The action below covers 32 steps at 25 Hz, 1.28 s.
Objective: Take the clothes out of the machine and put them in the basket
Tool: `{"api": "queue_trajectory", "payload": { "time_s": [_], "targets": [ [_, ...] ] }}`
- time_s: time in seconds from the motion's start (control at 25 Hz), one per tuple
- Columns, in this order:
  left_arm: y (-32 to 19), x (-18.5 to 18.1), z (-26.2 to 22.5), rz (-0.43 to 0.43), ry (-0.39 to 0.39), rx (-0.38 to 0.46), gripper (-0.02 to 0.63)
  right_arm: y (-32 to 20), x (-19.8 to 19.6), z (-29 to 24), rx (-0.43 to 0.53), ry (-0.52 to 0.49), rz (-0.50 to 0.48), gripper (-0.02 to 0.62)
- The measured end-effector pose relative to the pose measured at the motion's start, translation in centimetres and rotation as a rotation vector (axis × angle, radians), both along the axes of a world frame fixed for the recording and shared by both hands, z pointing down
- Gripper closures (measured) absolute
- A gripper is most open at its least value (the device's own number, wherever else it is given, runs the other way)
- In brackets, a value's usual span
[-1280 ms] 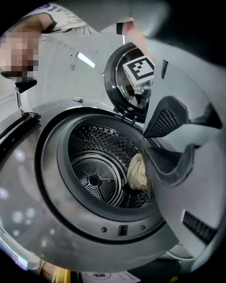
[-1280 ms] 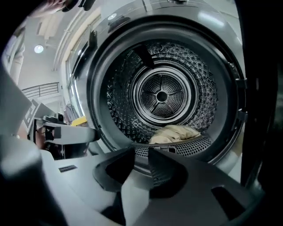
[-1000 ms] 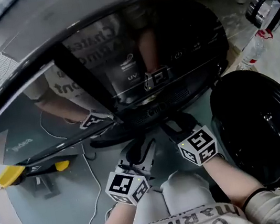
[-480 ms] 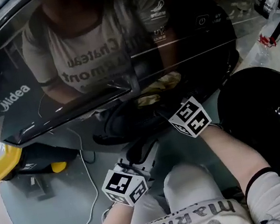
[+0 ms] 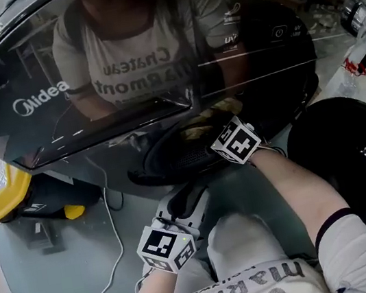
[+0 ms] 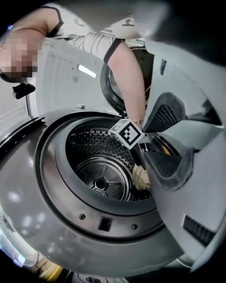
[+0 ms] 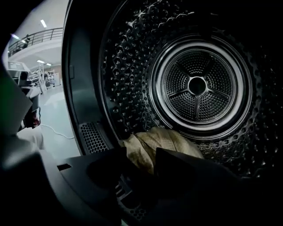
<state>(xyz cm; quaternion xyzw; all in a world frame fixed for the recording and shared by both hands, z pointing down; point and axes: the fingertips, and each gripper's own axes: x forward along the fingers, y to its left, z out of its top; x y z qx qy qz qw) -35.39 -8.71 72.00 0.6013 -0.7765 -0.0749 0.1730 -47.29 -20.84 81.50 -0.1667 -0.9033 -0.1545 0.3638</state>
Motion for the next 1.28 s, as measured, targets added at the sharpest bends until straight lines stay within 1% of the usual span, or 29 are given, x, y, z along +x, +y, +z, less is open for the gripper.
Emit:
{"api": "queue_trajectory", "payload": {
  "time_s": [0.2,0.32,0.4,0.44,0.52,0.56,0.64,0.8,0.92,1.0,1.04,1.16,1.28],
  "targets": [
    [0.6,0.4,0.5,0.001,-0.010,-0.035,0.465,0.0,-1.4,0.4,-0.032,0.026,0.017,0.370],
    [0.8,0.7,1.0,0.017,0.004,-0.048,0.465,-0.1,-1.9,1.0,-0.064,0.071,0.059,0.370],
    [0.9,0.8,1.1,0.025,0.018,-0.042,0.465,-0.2,-2.0,1.2,-0.040,0.102,0.072,0.378],
    [1.0,0.8,1.1,0.027,0.019,-0.040,0.465,-0.3,-2.0,1.4,-0.012,0.115,0.067,0.404],
    [1.1,0.8,1.2,0.024,0.014,-0.039,0.465,-0.5,-1.9,1.8,0.070,0.132,0.042,0.501],
    [1.2,0.7,1.3,0.020,0.013,-0.038,0.465,-0.7,-1.8,1.9,0.108,0.132,0.032,0.528],
    [1.5,0.5,1.4,0.013,0.015,-0.036,0.465,-0.6,-1.9,2.2,0.134,0.128,0.018,0.538],
    [2.2,0.1,1.7,-0.002,0.013,-0.038,0.465,-0.2,-1.7,2.5,0.135,0.120,-0.009,0.551],
    [2.3,-0.1,1.6,-0.011,0.012,-0.032,0.465,0.0,-1.5,2.0,0.136,0.084,-0.013,0.555],
    [2.4,-0.3,1.7,-0.012,0.016,-0.028,0.465,0.3,-1.2,1.5,0.108,0.046,-0.002,0.555],
    [2.5,-0.3,1.7,-0.010,0.022,-0.027,0.465,0.5,-1.1,1.1,0.077,0.024,0.010,0.555],
    [2.6,0.2,1.5,0.009,0.050,-0.020,0.465,0.6,-0.3,-0.3,-0.077,-0.025,0.101,0.557],
    [2.2,0.9,0.6,0.019,0.066,-0.026,0.465,0.2,1.3,-2.4,-0.216,-0.058,0.202,0.558]
  ]
}}
